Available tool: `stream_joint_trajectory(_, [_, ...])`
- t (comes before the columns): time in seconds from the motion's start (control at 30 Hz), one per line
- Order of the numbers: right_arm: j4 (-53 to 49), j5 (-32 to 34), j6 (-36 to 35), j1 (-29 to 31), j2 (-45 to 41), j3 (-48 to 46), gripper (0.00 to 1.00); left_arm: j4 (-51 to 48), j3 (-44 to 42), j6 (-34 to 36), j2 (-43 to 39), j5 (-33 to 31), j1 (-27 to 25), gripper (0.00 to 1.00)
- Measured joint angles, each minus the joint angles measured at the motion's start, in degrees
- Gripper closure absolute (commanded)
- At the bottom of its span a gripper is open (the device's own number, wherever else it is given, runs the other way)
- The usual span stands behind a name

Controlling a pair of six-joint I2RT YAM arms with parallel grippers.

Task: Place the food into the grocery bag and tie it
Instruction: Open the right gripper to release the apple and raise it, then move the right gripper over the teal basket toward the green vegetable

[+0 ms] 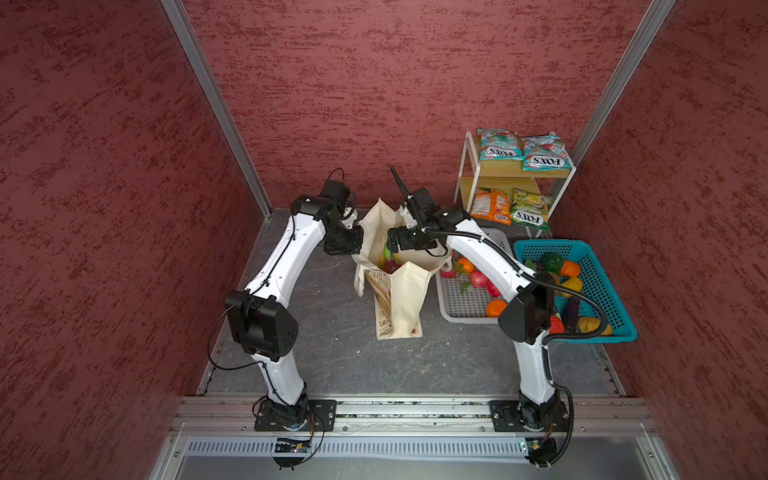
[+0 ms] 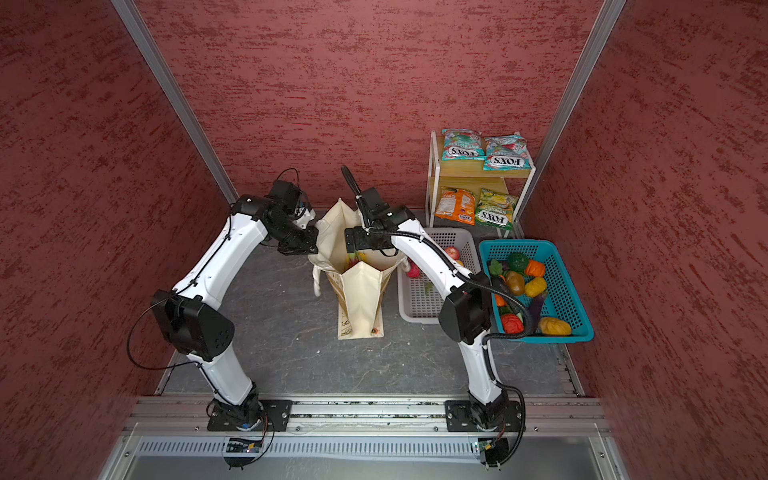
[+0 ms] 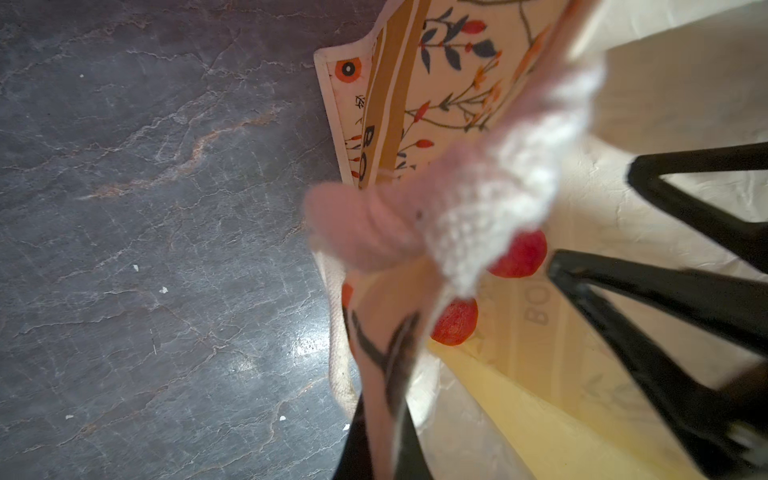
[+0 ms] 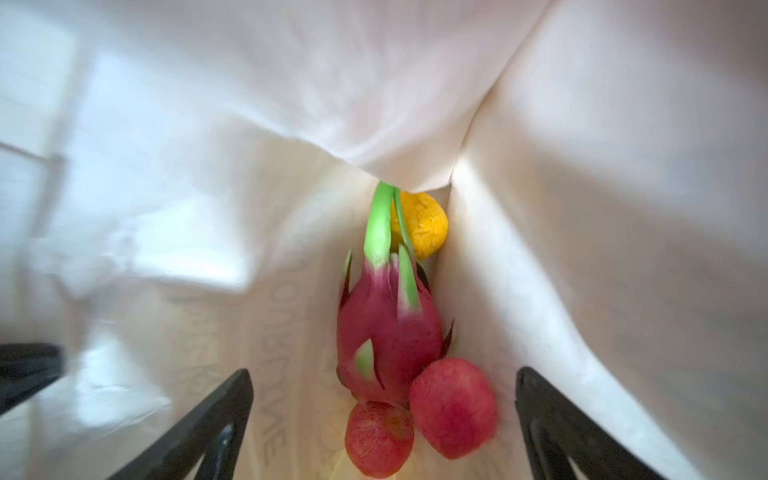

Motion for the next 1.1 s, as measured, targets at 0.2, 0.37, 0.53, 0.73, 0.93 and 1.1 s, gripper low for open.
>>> stream_joint_trajectory(0.2, [2.0,4.8,1.7,0.0,-10.3,3.5,0.01,0.0,2.0,1.0,0.7,0.8,0.9,1.0])
stream_joint_trajectory(0.37, [2.6,9.8,1.9,0.0,-17.3,4.0,0.01,-0.6,3.5,1.4,2.6,1.5,1.9,1.0])
stream_joint_trajectory(0.53, [3.8,14.6,1.4,-0.1,-23.1,-4.6,0.01,-1.0,3.5,1.4,3.0,0.9,2.1,1.0])
stream_joint_trajectory(0.73, [7.3,17.1,1.6,-0.6,-31.2,-20.0,0.01,-2.4,3.5,1.4,3.0,-0.1,2.1,1.0])
stream_joint_trajectory(0.93, [13.9,17.2,3.8,-0.9,-43.8,-33.7,0.01,-4.7,3.6,1.4,3.0,-2.6,1.6,1.0])
stream_joint_trajectory(1.1, [15.8,19.2,7.7,-1.5,-47.8,-37.5,0.01,-6.1,3.4,1.4,3.0,-3.5,1.2,1.0])
